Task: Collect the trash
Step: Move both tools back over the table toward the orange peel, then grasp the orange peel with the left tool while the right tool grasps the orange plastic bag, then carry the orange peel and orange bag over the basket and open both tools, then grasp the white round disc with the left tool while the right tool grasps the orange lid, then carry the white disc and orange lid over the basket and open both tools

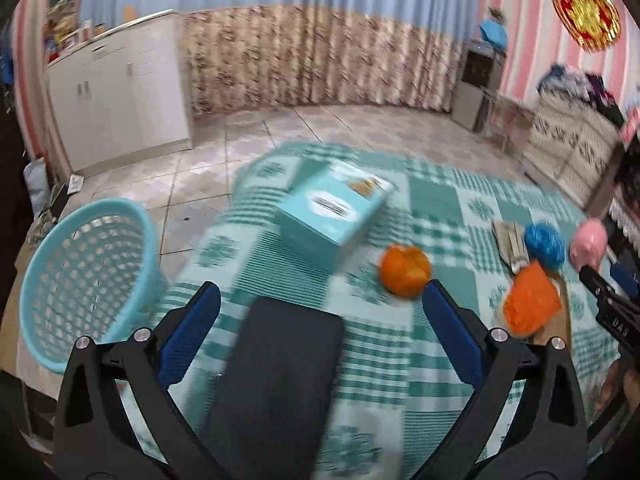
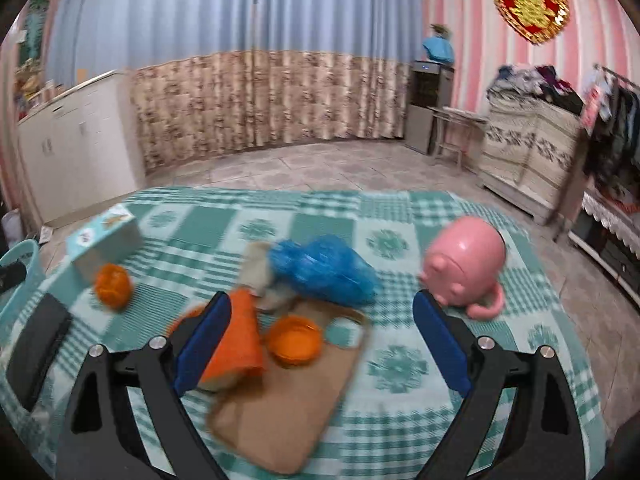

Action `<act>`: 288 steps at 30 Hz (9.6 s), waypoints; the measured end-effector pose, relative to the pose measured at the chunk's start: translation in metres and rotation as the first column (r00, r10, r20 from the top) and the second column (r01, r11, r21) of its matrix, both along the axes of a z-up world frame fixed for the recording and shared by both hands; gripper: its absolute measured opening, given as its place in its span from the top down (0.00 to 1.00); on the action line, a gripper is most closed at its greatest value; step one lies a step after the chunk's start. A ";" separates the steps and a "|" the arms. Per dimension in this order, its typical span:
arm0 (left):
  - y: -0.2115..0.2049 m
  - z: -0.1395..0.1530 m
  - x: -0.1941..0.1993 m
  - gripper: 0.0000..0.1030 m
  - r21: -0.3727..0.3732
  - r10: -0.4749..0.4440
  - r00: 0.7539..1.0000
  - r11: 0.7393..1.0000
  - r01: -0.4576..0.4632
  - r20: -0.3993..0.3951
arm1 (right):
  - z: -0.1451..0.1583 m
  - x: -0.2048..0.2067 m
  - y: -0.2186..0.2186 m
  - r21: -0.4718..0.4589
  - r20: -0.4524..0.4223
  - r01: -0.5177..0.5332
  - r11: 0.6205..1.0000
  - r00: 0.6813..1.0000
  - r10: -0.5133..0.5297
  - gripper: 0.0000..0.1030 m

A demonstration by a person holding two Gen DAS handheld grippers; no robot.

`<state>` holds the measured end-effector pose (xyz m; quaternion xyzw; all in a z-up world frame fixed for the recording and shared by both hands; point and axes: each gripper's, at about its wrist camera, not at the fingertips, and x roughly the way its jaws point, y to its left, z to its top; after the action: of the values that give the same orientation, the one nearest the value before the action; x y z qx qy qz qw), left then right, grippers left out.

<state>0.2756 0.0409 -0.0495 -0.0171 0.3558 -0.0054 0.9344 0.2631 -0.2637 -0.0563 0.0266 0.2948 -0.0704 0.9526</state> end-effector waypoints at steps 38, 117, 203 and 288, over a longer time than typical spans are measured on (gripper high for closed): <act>-0.057 -0.055 0.054 0.56 0.033 -0.070 0.991 0.997 0.074 -0.118 | -0.030 0.021 0.039 0.069 -0.100 -0.216 0.974 0.970 0.223 0.59; 0.096 0.026 -0.012 0.65 0.016 0.047 0.999 0.999 -0.047 -0.010 | 0.070 -0.002 0.139 0.120 0.109 -0.381 0.917 0.923 0.369 0.97; 0.031 0.055 -0.002 0.05 -0.043 0.094 0.993 0.995 -0.091 0.076 | 0.056 0.016 -0.017 -0.028 0.029 -0.038 0.999 0.999 0.039 0.06; 0.089 0.014 -0.019 0.41 0.021 0.095 0.995 0.995 -0.095 0.020 | 0.017 -0.002 0.149 -0.054 -0.047 -0.339 0.939 0.941 0.336 0.62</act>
<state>0.2566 0.1295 -0.0351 -0.0236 0.3457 0.0429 0.9371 0.2610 -0.1144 -0.0396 -0.0547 0.3102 0.0845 0.9453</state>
